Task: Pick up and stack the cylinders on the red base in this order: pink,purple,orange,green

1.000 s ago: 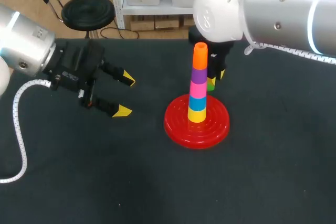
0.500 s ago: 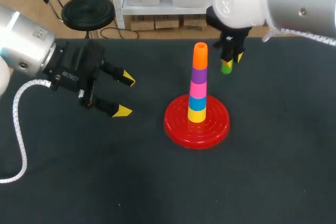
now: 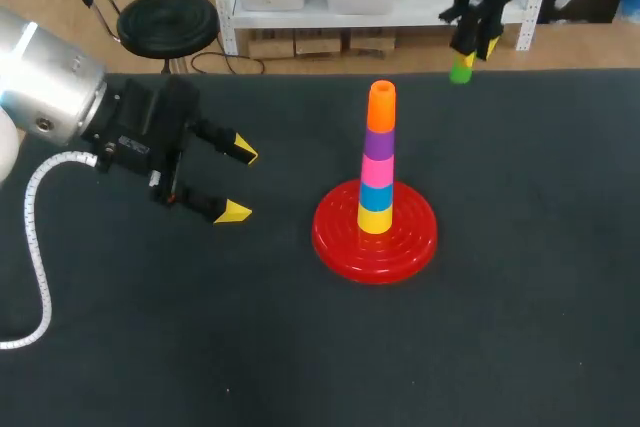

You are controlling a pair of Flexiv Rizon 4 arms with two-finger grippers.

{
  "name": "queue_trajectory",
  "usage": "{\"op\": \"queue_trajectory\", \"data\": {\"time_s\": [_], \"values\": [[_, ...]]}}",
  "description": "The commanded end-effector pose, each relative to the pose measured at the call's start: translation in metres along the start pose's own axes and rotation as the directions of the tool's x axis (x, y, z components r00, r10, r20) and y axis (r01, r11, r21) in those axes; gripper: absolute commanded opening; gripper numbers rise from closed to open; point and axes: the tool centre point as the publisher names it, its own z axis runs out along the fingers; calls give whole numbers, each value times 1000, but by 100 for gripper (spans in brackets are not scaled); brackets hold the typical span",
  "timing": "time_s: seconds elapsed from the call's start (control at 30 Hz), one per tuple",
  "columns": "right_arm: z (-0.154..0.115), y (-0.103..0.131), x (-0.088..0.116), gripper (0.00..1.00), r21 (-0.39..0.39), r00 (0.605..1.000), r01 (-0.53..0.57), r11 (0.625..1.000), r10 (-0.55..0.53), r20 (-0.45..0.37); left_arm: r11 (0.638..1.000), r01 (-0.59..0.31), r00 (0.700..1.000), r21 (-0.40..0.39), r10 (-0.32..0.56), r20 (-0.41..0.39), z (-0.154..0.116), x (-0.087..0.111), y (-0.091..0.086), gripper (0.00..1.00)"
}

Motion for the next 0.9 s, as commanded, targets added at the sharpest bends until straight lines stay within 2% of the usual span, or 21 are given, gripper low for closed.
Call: {"op": "queue_trajectory", "data": {"time_s": [0.03, 0.1, 0.17, 0.4, 0.63, 0.9], "values": [[-46, 11, 14, 0, 13, 999, 19, 1000, -20, 41, 1000, -2, 1000, -2, 2, 2, 1, 1, 0, 100], [-61, 14, 15, 0, -8, 999, 28, 1000, -27, 46, 1000, -2, 1000, -2, 2, 2, 1, 1, 0, 100], [-73, 19, 18, 0, 13, 999, 28, 1000, -29, 42, 1000, -2, 1000, -2, 2, 2, 1, 1, 0, 100], [-103, 52, 20, 0, 19, 994, 95, 995, -96, 44, 1000, -2, 1000, -2, 2, 2, 1, 1, 0, 100], [-114, 85, 21, 0, 5, 986, 167, 986, -167, 21, 1000, -2, 1000, -2, 2, 2, 1, 1, 0, 100], [-111, 117, 22, 0, -28, 967, 253, 967, -254, -27, 1000, -2, 1000, -2, 2, 2, 1, 1, 0, 100]]}}
